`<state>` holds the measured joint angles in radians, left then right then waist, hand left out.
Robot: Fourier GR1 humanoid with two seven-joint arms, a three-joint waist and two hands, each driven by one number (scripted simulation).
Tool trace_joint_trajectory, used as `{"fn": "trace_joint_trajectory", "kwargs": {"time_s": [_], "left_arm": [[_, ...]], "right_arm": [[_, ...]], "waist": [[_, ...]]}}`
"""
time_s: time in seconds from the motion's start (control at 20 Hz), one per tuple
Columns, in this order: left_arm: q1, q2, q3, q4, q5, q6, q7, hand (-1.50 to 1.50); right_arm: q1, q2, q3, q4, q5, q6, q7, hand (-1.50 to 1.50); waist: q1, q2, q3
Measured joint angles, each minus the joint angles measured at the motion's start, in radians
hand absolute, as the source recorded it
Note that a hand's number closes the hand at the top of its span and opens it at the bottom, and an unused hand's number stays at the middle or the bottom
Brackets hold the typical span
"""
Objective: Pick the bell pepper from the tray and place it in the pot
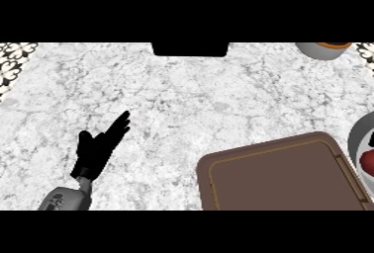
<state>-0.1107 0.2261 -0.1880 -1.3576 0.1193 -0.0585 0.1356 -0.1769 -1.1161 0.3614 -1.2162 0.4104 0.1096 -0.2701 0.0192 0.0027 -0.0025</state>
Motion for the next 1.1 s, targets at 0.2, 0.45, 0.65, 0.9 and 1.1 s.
{"fn": "trace_joint_trajectory", "kwargs": {"time_s": [0.2,0.45,0.65,0.9,1.1], "left_arm": [[0.009,0.003,0.015,0.004,0.006,-0.016,-0.010,0.00],[0.017,0.008,0.026,0.014,0.004,-0.017,-0.024,0.00],[0.020,0.002,0.030,0.007,0.005,-0.009,-0.013,0.00],[0.051,-0.006,0.016,-0.023,-0.012,0.003,-0.016,0.00],[0.046,-0.004,0.020,-0.021,-0.015,-0.007,-0.016,0.00]], "right_arm": [[-0.030,0.097,-0.015,-0.022,-0.042,0.051,0.018,-1.50],[-0.047,0.215,-0.135,-0.036,-0.257,0.074,-0.046,-1.50],[-0.055,0.277,-0.264,-0.034,-0.454,0.104,-0.035,-1.50],[-0.086,0.284,-0.446,0.033,-0.647,0.124,0.018,-1.50],[-0.100,0.239,-0.575,0.151,-0.755,0.207,-0.010,-1.50]], "waist": [[-0.008,-0.002,0.001],[-0.025,-0.005,0.003],[-0.034,-0.007,0.003],[-0.028,-0.007,0.003],[-0.023,-0.004,0.003]]}}
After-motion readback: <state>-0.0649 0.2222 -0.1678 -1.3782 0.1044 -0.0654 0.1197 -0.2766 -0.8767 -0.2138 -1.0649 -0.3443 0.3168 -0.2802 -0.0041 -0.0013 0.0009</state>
